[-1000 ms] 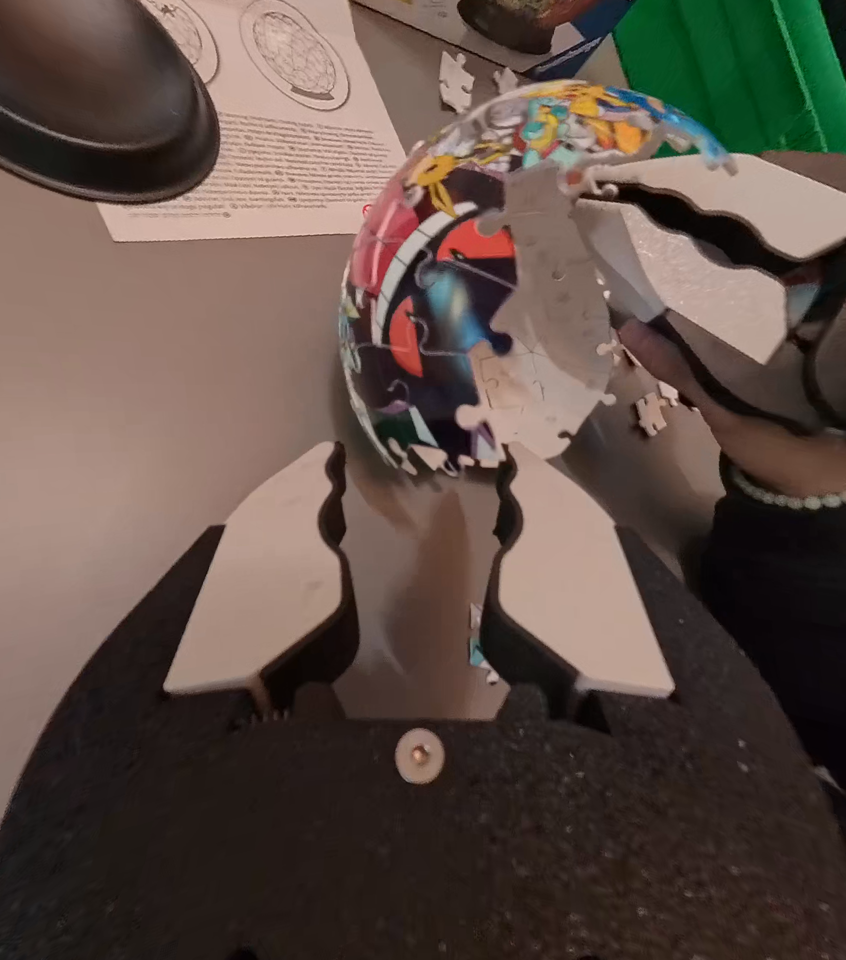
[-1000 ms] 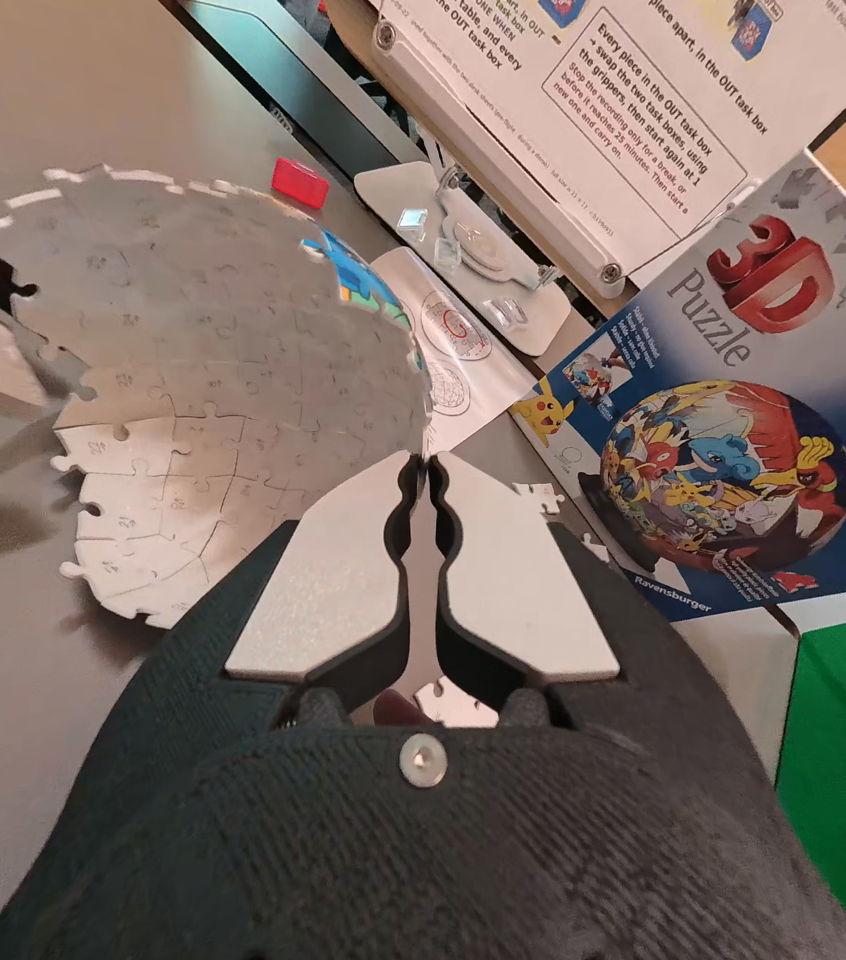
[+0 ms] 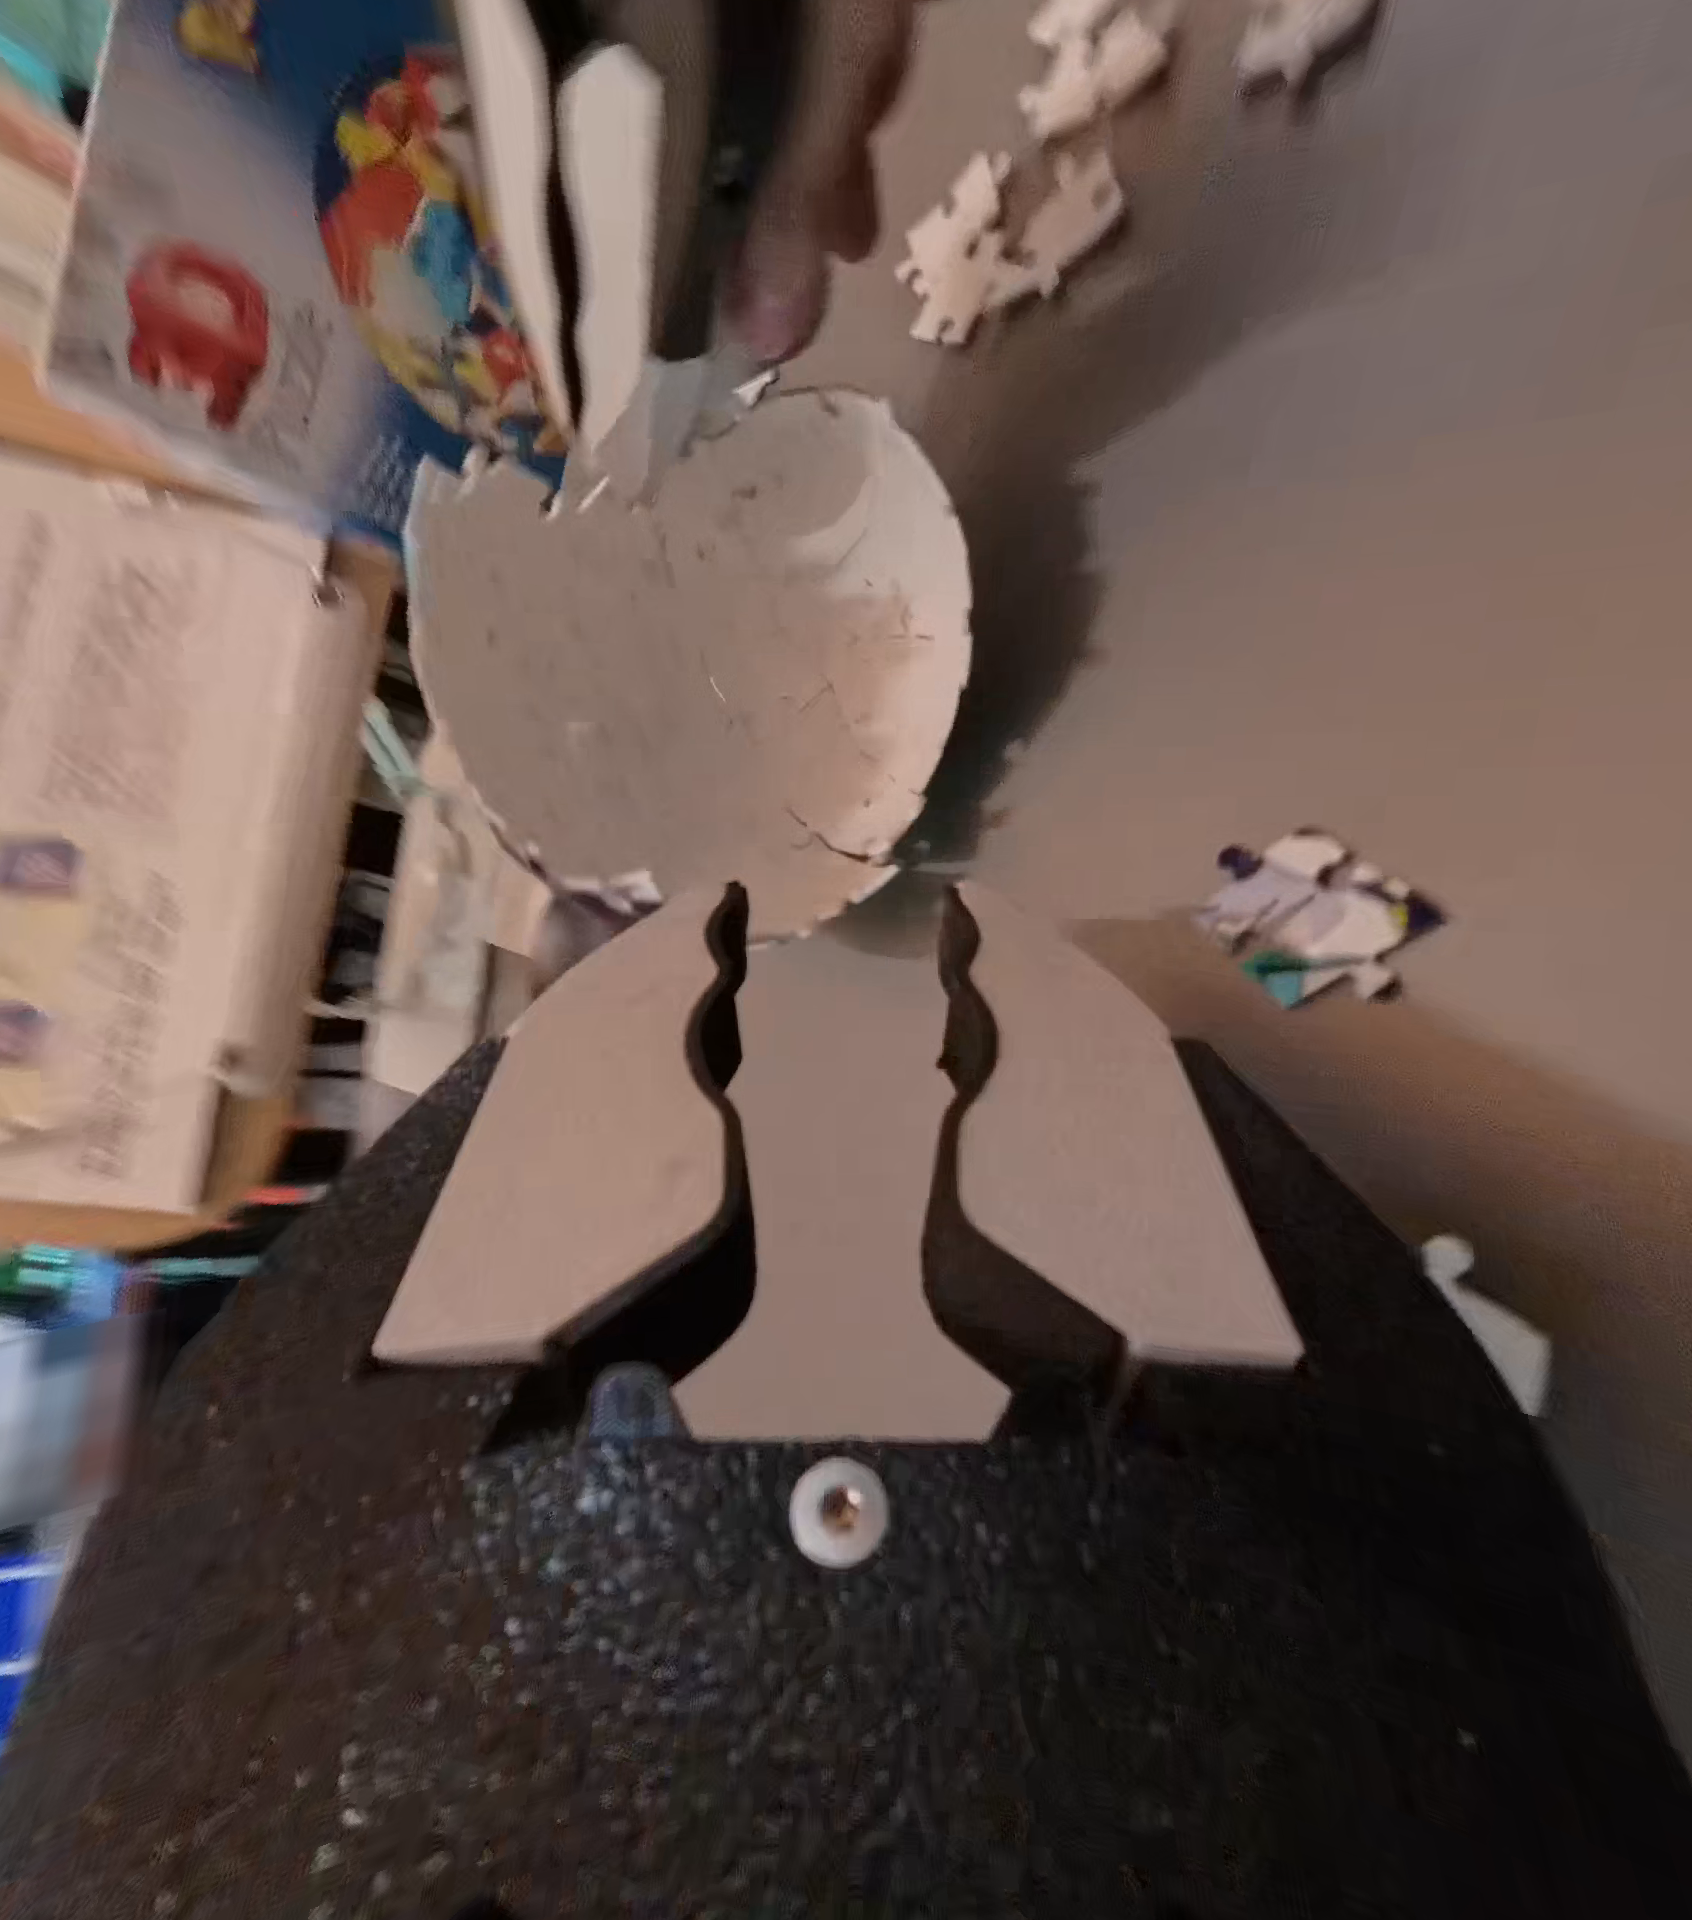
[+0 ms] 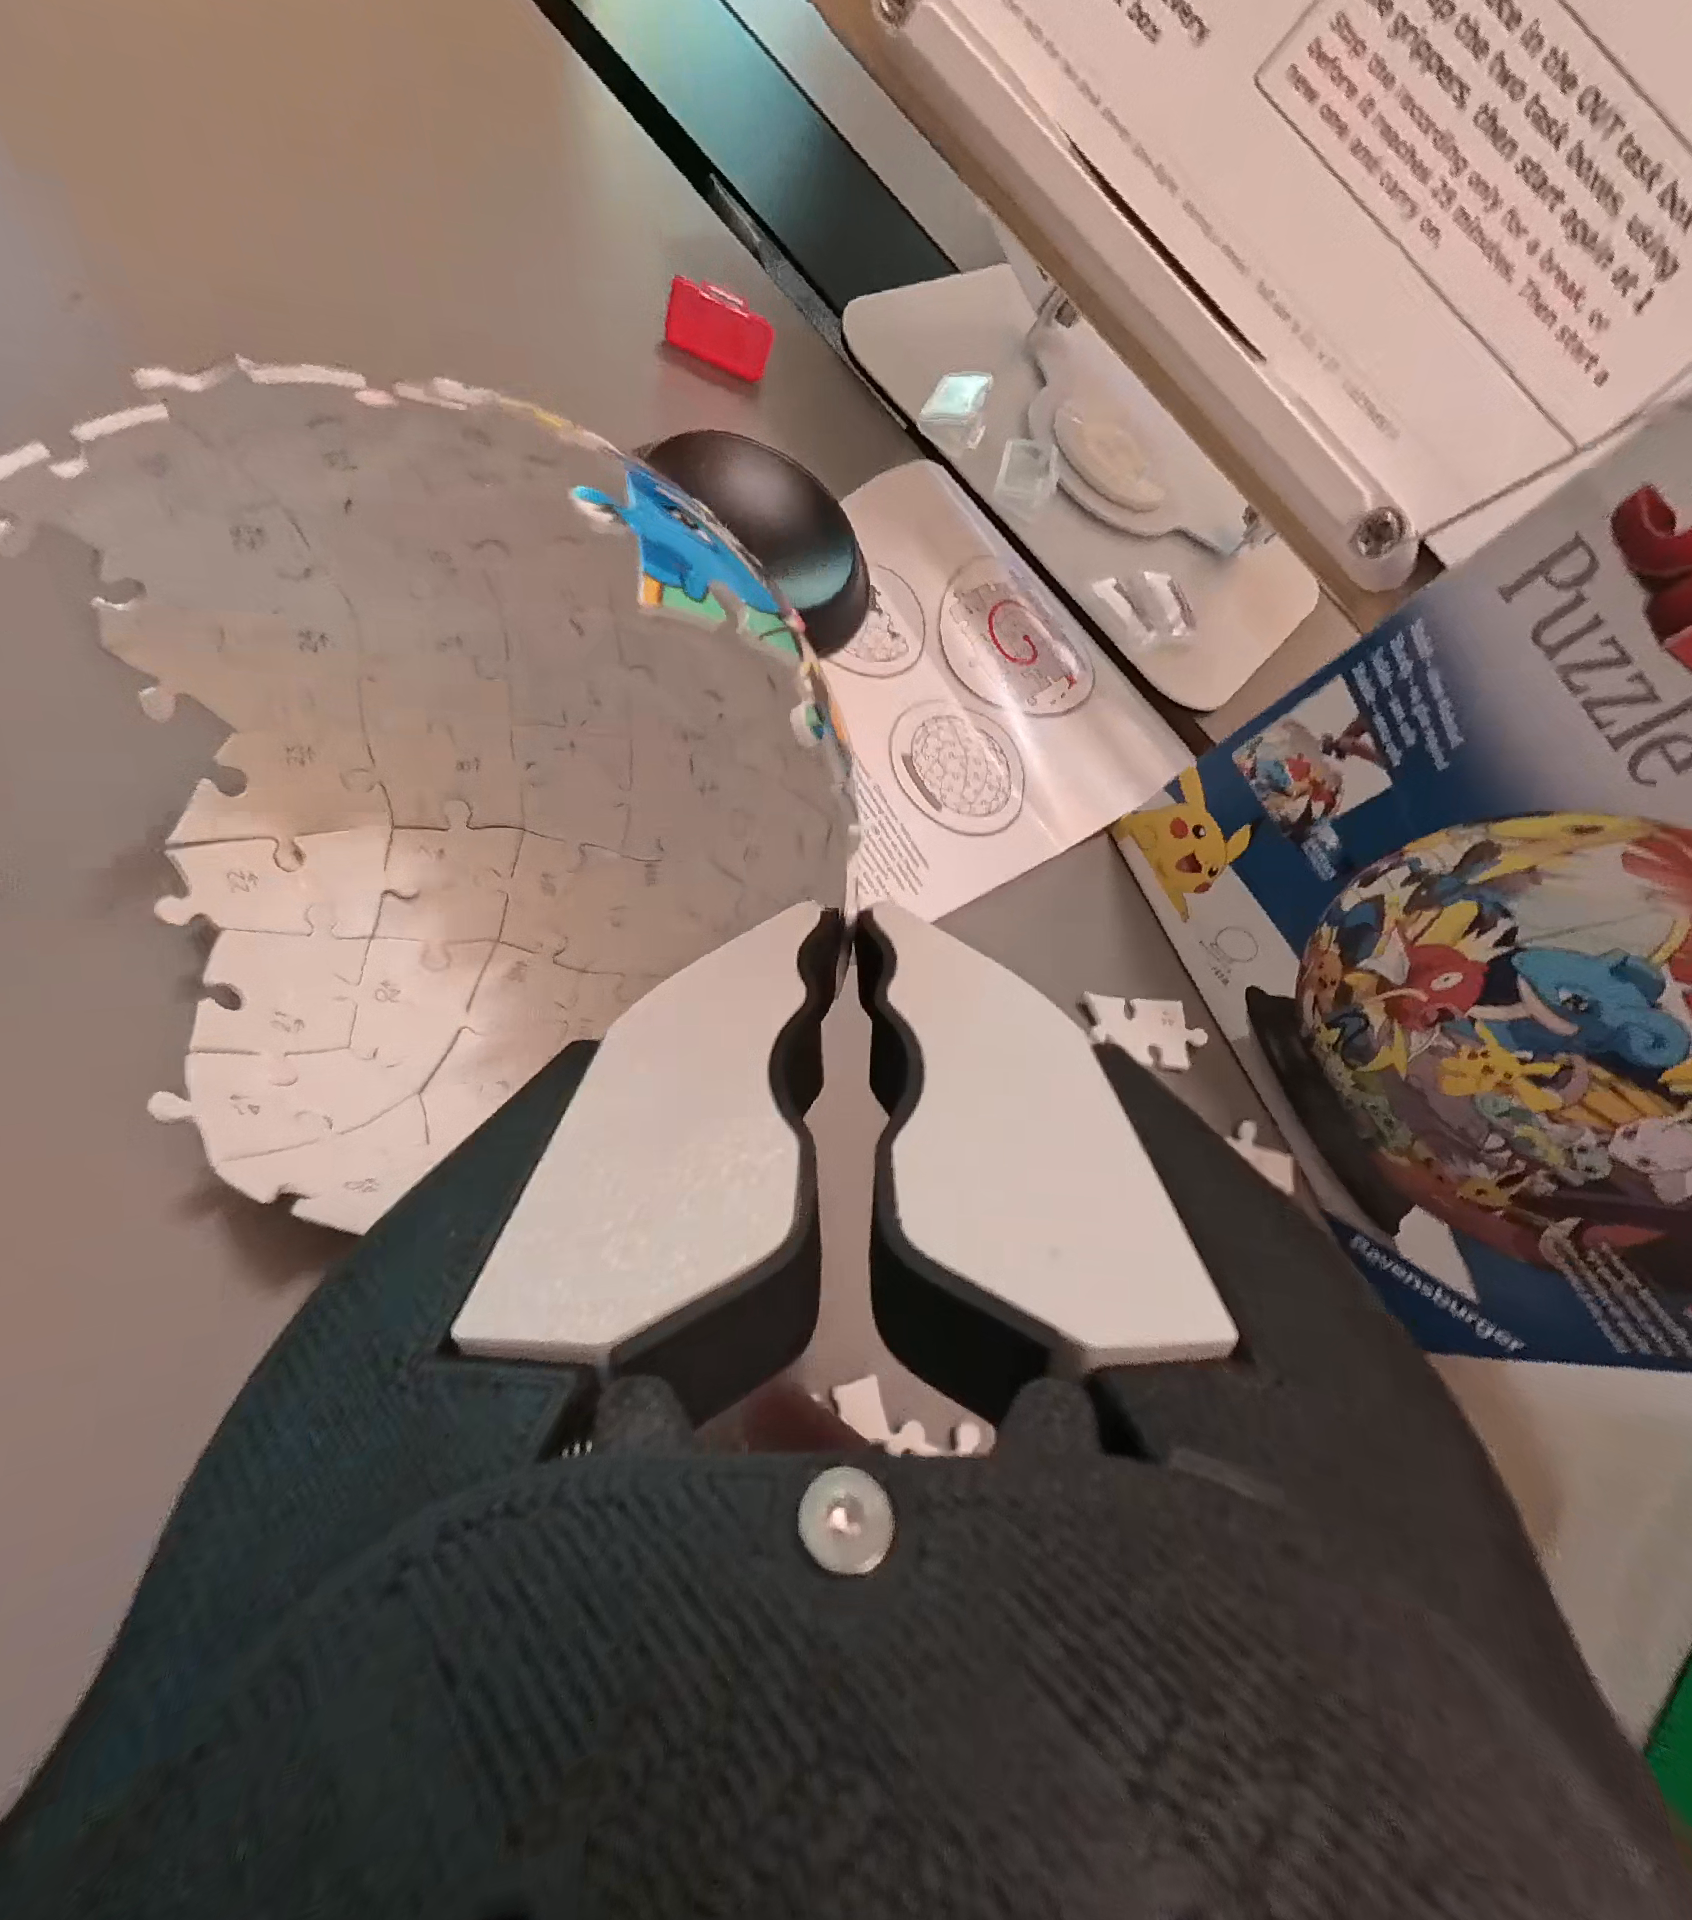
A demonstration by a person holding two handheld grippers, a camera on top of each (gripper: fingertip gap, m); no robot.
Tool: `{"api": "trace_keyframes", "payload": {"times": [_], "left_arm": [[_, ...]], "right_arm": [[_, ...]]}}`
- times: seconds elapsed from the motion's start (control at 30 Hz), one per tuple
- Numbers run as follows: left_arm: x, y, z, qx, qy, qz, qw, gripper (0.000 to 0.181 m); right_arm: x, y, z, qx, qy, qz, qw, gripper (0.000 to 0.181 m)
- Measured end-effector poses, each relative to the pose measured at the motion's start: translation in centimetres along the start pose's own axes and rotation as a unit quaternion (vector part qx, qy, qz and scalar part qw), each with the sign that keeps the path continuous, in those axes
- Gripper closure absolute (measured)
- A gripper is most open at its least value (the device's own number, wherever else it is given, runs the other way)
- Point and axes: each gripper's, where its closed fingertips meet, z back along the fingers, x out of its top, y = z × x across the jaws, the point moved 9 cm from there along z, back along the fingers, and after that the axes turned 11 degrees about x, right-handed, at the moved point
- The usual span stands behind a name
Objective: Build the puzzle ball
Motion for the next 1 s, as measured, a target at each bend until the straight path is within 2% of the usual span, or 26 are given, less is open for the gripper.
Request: {"api": "trace_keyframes", "payload": {"times": [0.07, 0.1, 0.23, 0.3, 0.57, 0.8, 0.9, 1.0], "left_arm": [[0.3, -0.3, -0.5, 0.035, 0.006, -0.079, 0.996, 0.157], [0.3, -0.1, -0.8, 0.06, 0.013, -0.087, 0.994, 0.161], [0.9, 0.0, -1.6, 0.086, 0.032, -0.015, 0.996, 0.175], [1.1, -0.4, -2.0, 0.102, 0.055, -0.025, 0.993, 0.181], [2.1, -3.0, -4.5, 0.107, 0.136, -0.113, 0.978, 0.181], [2.6, -3.9, -6.0, 0.122, 0.156, -0.193, 0.961, 0.181], [2.3, -4.5, -6.5, 0.121, 0.184, -0.244, 0.944, 0.181], [2.1, -4.3, -6.9, 0.12, 0.203, -0.245, 0.941, 0.181]], "right_arm": [[0.6, 0.3, -0.1, -0.003, 0.002, 0.028, 1.0, 0.178], [0.9, 0.5, -0.1, -0.008, 0.005, 0.042, 0.999, 0.178], [2.1, 1.5, -0.5, -0.041, 0.029, 0.108, 0.993, 0.177], [2.6, 1.9, -0.6, -0.055, 0.038, 0.137, 0.988, 0.177], [3.7, 3.7, -0.3, -0.086, 0.043, 0.219, 0.971, 0.177], [4.0, 4.0, 0.0, -0.079, 0.03, 0.222, 0.971, 0.178], [4.1, 4.1, 0.1, -0.077, 0.022, 0.221, 0.972, 0.178], [4.2, 4.2, 0.1, -0.073, 0.016, 0.221, 0.972, 0.178]]}}
